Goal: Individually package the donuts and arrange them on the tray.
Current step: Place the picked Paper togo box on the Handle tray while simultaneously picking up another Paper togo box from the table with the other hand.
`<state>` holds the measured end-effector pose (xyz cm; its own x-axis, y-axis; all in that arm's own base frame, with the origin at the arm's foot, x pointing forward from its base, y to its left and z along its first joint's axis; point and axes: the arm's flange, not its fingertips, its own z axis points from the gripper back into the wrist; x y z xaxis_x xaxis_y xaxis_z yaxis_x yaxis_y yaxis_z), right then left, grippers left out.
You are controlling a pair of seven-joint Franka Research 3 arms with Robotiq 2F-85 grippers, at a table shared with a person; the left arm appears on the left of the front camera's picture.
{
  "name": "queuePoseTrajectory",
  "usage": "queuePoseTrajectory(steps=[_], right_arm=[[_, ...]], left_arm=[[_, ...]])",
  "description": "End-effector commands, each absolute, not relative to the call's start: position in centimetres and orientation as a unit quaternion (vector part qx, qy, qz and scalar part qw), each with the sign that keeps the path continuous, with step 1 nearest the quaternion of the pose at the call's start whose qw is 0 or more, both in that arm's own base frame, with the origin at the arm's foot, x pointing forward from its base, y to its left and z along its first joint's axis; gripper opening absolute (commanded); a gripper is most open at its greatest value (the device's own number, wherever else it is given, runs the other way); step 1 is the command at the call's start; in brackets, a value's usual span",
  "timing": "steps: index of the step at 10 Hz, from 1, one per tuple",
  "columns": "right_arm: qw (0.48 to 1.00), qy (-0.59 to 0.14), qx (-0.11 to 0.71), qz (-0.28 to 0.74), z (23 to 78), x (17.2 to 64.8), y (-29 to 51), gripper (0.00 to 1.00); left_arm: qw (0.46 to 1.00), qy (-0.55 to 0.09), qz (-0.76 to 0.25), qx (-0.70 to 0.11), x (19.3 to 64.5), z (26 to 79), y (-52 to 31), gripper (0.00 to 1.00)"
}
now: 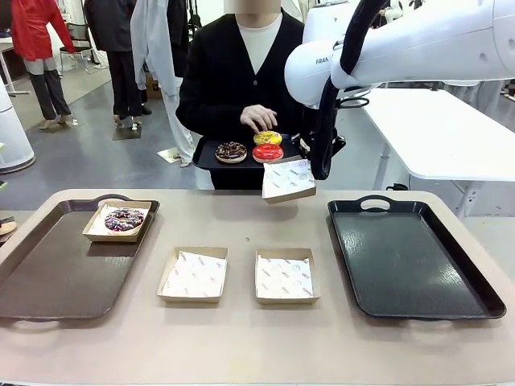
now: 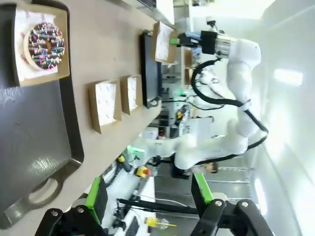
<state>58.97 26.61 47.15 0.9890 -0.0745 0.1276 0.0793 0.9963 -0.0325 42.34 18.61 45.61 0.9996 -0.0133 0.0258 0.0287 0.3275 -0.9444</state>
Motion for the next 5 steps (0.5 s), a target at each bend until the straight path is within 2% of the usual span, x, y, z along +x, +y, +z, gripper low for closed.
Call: queuePoseTrajectory(steps=[1, 5], right_arm=[[0.996, -0.062, -0.036, -0.052, 47.2, 59.9, 27.7, 0.0], [0.997, -0.05, -0.042, -0.049, 47.1, 59.9, 28.3, 0.0]], left_arm=[[0.794, -0.014, 0.009, -0.607, 43.6, 44.4, 20.5, 0.9], [0.777, -0.016, 0.039, -0.628, 43.4, 42.7, 23.2, 0.9]])
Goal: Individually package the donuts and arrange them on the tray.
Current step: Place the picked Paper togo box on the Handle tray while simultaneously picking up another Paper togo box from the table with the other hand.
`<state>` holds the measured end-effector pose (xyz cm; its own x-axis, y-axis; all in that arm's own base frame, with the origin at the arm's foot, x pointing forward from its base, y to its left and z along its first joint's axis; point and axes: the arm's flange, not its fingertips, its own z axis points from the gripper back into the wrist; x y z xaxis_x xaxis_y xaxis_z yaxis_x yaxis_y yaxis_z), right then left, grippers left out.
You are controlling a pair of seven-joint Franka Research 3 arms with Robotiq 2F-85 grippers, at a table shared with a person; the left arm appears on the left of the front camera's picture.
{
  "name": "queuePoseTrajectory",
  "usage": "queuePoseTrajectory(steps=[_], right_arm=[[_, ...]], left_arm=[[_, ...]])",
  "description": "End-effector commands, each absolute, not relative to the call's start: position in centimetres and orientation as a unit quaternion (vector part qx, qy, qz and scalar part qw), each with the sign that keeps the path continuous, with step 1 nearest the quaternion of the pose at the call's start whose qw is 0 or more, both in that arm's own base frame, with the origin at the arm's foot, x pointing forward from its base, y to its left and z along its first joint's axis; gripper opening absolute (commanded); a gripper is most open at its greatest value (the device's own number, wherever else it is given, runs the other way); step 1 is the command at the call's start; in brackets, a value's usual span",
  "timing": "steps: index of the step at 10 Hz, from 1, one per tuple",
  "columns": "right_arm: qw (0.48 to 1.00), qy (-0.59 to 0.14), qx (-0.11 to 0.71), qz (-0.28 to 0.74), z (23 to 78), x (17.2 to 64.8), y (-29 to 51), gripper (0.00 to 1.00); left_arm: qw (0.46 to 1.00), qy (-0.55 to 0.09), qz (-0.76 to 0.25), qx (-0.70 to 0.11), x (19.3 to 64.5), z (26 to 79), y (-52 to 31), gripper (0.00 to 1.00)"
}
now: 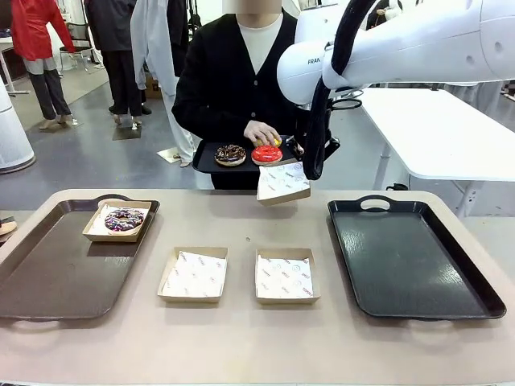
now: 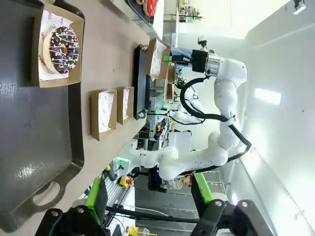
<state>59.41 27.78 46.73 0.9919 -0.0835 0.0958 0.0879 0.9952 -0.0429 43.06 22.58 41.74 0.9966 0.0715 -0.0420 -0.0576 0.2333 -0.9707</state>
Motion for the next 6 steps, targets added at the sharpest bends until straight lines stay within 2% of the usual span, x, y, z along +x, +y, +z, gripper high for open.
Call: queuePoseTrajectory(steps=[1, 6], right_arm=[[0.998, -0.049, -0.022, -0.044, 46.76, 59.37, 27.63, 0.0], [0.998, -0.049, -0.022, -0.044, 46.76, 59.37, 27.63, 0.0]], left_arm=[[0.788, -0.003, 0.037, -0.615, 42.88, 41.94, 22.14, 0.9], [0.788, -0.003, 0.037, -0.615, 42.88, 41.94, 22.14, 0.9]])
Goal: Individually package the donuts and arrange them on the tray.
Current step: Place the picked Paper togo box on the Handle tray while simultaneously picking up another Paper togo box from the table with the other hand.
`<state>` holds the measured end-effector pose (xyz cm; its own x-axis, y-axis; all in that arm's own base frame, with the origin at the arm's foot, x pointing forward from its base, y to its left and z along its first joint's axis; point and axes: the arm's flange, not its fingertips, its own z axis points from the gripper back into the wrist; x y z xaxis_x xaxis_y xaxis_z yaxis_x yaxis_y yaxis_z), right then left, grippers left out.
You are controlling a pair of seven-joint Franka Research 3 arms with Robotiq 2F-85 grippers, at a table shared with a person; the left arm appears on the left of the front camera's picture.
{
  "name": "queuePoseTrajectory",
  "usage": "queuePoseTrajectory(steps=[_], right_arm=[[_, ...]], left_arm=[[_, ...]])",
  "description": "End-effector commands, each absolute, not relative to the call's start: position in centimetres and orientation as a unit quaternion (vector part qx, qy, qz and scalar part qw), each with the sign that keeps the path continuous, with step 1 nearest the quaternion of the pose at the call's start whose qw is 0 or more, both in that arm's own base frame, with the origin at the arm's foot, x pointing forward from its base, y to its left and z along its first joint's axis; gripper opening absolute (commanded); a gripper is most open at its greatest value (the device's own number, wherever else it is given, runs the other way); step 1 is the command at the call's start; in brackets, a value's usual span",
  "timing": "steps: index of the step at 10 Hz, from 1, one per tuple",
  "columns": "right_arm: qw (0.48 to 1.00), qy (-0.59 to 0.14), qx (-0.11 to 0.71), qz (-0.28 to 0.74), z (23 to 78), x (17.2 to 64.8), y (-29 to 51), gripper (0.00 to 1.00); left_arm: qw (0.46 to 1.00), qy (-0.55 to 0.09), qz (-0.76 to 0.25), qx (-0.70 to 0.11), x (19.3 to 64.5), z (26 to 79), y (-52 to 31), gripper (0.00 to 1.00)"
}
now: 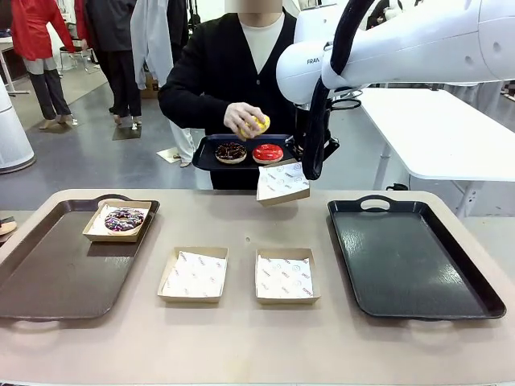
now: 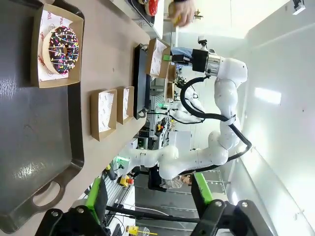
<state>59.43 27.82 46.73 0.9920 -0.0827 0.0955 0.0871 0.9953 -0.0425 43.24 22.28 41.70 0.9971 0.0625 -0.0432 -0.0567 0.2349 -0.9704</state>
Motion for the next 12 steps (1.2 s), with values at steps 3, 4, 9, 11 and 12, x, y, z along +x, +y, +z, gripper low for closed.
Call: queuePoseTrajectory(steps=[3, 4, 9, 11, 12], right_arm=[[0.998, -0.049, -0.022, -0.044, 46.76, 59.37, 27.63, 0.0], [0.998, -0.049, -0.022, -0.044, 46.76, 59.37, 27.63, 0.0], [0.998, -0.049, -0.022, -0.044, 46.76, 59.37, 27.63, 0.0], [0.998, -0.049, -0.022, -0.044, 46.76, 59.37, 27.63, 0.0], [0.998, -0.049, -0.022, -0.044, 46.76, 59.37, 27.63, 0.0]], left_arm=[[0.788, -0.003, 0.037, -0.615, 42.88, 41.94, 22.14, 0.9], [0.788, -0.003, 0.037, -0.615, 42.88, 41.94, 22.14, 0.9], [0.788, -0.003, 0.037, -0.615, 42.88, 41.94, 22.14, 0.9], [0.788, -0.003, 0.037, -0.615, 42.88, 41.94, 22.14, 0.9], [0.788, -0.003, 0.037, -0.615, 42.88, 41.94, 22.14, 0.9]])
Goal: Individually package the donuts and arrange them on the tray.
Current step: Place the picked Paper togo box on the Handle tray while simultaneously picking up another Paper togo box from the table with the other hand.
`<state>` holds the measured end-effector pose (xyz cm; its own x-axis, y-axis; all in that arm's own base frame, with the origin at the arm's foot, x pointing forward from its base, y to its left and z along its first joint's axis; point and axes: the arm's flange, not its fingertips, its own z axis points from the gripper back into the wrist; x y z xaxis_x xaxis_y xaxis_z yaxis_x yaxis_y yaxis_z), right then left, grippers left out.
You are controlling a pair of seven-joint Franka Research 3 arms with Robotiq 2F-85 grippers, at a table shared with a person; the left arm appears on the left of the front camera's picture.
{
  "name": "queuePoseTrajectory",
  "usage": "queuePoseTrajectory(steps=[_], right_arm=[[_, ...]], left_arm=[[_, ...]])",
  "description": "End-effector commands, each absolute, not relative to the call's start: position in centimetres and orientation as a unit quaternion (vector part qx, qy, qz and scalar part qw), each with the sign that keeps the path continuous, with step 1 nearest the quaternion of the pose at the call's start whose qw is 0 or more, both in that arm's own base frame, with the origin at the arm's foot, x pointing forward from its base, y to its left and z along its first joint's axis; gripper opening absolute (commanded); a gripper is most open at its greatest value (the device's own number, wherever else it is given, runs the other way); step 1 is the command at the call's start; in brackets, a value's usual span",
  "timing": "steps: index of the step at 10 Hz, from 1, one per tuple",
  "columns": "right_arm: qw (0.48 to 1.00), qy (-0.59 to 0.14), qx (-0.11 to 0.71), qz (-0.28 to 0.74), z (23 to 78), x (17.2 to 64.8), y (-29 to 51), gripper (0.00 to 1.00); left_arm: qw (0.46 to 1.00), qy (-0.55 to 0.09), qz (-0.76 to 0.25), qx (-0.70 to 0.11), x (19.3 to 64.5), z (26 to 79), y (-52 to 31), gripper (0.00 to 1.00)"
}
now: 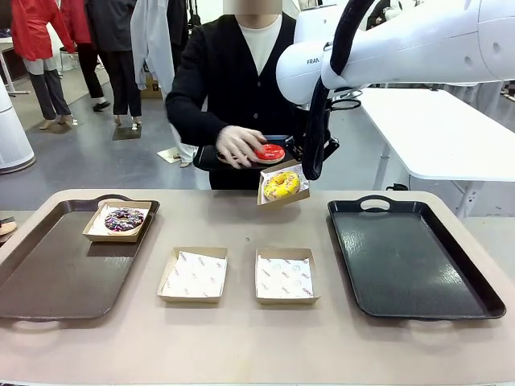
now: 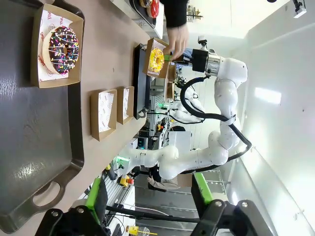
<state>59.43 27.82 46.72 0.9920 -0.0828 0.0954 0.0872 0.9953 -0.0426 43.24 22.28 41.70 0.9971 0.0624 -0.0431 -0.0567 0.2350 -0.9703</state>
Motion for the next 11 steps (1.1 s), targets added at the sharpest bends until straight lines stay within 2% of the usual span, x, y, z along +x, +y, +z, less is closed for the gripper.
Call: queuePoseTrajectory(steps=[1, 11], right_arm=[[0.998, -0.049, -0.022, -0.044, 46.76, 59.37, 27.63, 0.0], [0.998, -0.049, -0.022, -0.044, 46.76, 59.37, 27.63, 0.0]], left_arm=[[0.788, -0.003, 0.037, -0.615, 42.88, 41.94, 22.14, 0.9], [0.788, -0.003, 0.037, -0.615, 42.88, 41.94, 22.14, 0.9]])
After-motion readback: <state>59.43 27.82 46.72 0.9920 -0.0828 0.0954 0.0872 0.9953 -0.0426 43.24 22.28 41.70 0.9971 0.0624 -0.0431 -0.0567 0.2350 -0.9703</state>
